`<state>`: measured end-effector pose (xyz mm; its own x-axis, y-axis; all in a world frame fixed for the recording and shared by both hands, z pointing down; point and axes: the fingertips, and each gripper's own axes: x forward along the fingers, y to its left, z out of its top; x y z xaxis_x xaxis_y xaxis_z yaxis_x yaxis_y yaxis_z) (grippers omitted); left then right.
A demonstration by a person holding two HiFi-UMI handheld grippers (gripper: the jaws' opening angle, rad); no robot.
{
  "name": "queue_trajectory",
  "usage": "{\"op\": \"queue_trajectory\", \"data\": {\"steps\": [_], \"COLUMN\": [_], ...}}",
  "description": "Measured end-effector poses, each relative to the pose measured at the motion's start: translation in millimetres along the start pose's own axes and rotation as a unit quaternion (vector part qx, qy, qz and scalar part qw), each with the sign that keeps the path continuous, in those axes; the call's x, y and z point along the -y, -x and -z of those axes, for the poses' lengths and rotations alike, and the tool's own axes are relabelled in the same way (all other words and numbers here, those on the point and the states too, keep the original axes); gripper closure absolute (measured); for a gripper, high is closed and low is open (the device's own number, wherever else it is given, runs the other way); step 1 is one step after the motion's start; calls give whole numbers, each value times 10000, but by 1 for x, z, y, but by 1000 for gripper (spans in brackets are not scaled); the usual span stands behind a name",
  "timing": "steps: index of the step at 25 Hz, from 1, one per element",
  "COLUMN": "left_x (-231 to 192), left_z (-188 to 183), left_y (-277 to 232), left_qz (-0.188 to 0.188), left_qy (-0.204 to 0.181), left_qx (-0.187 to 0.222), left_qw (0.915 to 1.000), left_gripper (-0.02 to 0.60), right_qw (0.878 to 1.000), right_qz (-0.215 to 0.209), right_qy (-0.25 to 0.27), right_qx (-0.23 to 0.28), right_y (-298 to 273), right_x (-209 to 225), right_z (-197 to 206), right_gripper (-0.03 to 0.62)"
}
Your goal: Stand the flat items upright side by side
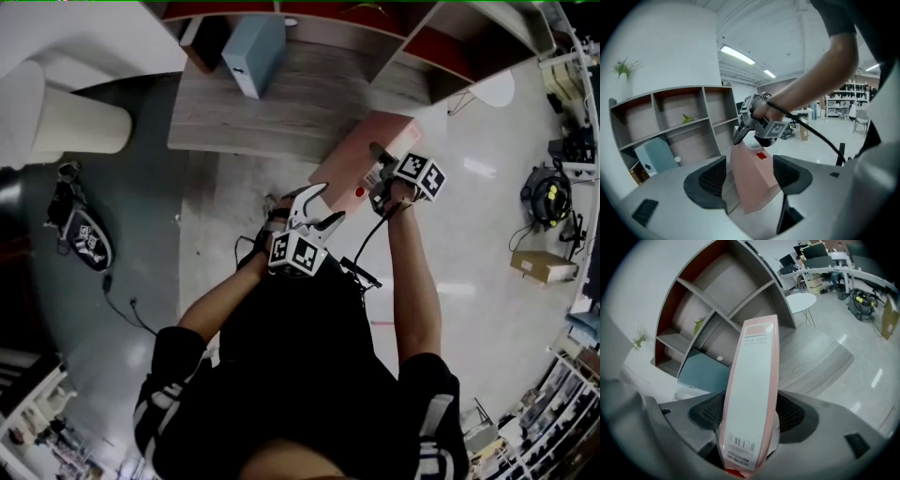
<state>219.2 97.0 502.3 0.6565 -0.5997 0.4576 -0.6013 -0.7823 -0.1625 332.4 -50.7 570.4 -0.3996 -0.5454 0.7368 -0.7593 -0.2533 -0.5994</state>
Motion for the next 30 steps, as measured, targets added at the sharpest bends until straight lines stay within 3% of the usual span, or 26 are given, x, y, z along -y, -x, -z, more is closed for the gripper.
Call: {"op": "queue_trajectory", "data": {"steps": [4,7,12,17,23,30], "left_x": [-35,-64,-107,-134,-172,-242], "left_z": [-3,-4,-18,-13,5,33], "left_y": [19,32,57,82,109,114], "left_qz": [-421,-865,-1617,-2129,-2407,-2196], "left_qy": [514,748,1202,1493,1830,1804], "left_qx": [168,272,683,666,816,929], "left_qw": [9977,9931,9771,9633,9497,9543], "left_gripper": [271,361,508,560,560,560], "right_qw": [9991,9984,9925,9781,9559,9408], "right_qz": [-44,-185,-454,-719,-894,-782], "right_qy": [401,510,1058,1760,2499,2916], "right_qx": [109,171,398,847,1258,1541], "right_y": [7,13,24,29,12,-32], "right_x": [-8,-15,-44,-86,-144,-206], "right_z": [2,5,1,-4,7,12], "right_gripper": [253,256,263,267,273,275]}}
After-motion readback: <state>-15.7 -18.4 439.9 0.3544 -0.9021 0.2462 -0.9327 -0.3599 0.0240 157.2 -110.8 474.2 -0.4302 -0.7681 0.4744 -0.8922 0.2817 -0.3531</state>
